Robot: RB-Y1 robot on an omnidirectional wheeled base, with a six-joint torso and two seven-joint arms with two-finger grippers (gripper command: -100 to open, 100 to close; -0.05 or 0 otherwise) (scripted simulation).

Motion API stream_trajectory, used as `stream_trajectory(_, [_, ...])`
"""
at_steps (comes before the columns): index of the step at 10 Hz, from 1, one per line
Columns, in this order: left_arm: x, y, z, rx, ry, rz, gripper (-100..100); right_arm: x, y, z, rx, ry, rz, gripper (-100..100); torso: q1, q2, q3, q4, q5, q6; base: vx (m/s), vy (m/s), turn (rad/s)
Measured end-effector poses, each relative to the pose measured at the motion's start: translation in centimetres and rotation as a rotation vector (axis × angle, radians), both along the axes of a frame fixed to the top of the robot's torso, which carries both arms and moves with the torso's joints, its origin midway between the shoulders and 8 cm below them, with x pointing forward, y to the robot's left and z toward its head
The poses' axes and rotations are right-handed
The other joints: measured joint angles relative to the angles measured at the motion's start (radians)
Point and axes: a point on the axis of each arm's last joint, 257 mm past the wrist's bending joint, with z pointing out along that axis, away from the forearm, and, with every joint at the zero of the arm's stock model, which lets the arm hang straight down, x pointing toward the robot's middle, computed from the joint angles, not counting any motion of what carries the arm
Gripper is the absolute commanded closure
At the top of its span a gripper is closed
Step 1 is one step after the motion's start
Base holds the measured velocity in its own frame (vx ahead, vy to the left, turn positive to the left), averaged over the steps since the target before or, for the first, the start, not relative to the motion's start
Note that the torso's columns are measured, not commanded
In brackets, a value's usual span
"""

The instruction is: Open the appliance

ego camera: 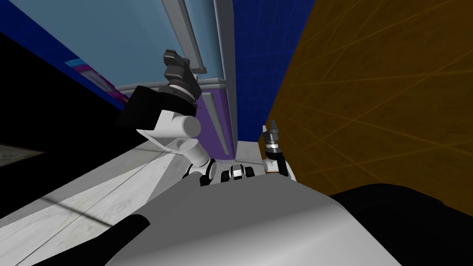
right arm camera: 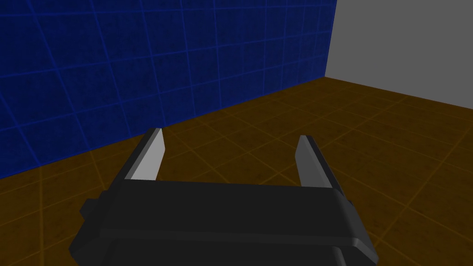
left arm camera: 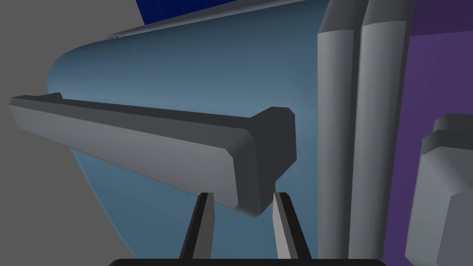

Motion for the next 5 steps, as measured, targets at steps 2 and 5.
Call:
stream_trajectory(2, [-0.3,-0.3,0.0,-0.004,0.001,-0.014,100,0.0,0.0,0.0,0.000,0.000,0.000,0,0.003,0.003,0.001,0.002,0.000,0.001,-0.081,0.168,-0.095])
stream_trajectory(5, [-1.7,-2.1,0.4,-0.007,0.015,-0.081,100,0.0,0.0,0.0,0.000,0.000,0.000,0,0.010,0.008,0.002,0.008,0.005,-0.005,-0.107,0.204,-0.077])
